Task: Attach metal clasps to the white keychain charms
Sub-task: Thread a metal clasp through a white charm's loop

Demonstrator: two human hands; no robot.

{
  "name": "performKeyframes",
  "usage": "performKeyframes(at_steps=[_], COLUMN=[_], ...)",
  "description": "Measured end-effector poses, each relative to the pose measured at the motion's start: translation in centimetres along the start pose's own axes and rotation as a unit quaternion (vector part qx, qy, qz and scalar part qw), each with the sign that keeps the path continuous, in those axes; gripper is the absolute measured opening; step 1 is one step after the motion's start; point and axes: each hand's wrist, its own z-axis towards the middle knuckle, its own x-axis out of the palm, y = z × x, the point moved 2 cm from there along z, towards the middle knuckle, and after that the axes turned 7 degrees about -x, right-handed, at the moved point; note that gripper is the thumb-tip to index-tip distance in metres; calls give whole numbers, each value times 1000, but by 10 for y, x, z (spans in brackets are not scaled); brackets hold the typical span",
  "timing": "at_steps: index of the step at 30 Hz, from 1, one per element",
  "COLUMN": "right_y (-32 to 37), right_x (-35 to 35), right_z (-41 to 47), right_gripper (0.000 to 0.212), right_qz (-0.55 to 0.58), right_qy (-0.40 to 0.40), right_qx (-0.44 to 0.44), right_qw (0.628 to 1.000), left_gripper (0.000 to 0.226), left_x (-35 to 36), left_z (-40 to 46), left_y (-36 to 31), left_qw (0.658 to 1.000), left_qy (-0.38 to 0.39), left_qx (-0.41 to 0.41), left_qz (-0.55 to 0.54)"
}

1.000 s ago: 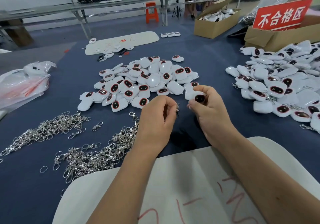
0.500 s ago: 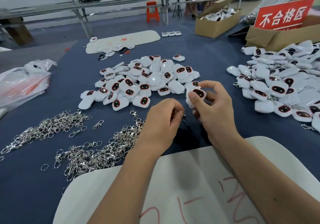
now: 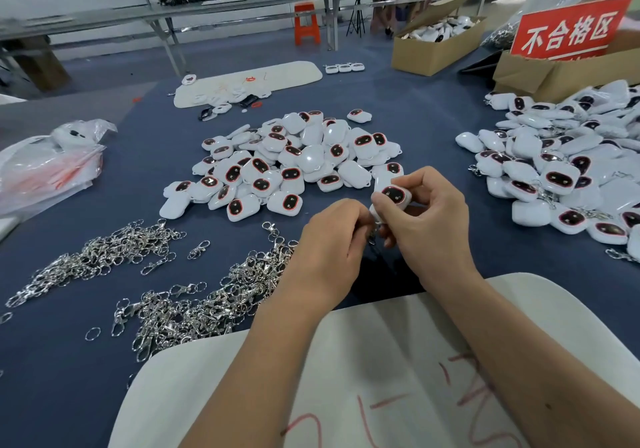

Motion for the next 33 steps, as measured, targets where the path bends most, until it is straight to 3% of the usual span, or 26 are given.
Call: performKeyframes(at_steps=[17,27,33], right_y=[11,-2,-5], right_x=[3,4,5], right_z=[-9,-6,-1], right_gripper=[30,27,26], right_qz=[-51,177,242], right_qy=[-40,-54,-58], right_qx=[-53,96,146], right_qw=[996,978,957], left_gripper=[18,12,11], left_x=[7,2,-1], left_z=[-3,2,1], left_y=[-1,-3,0], left_qw=[996,993,992], left_qy=[-27,-107,-94], left_qx=[-75,39,14], left_qz=[29,-13,-88])
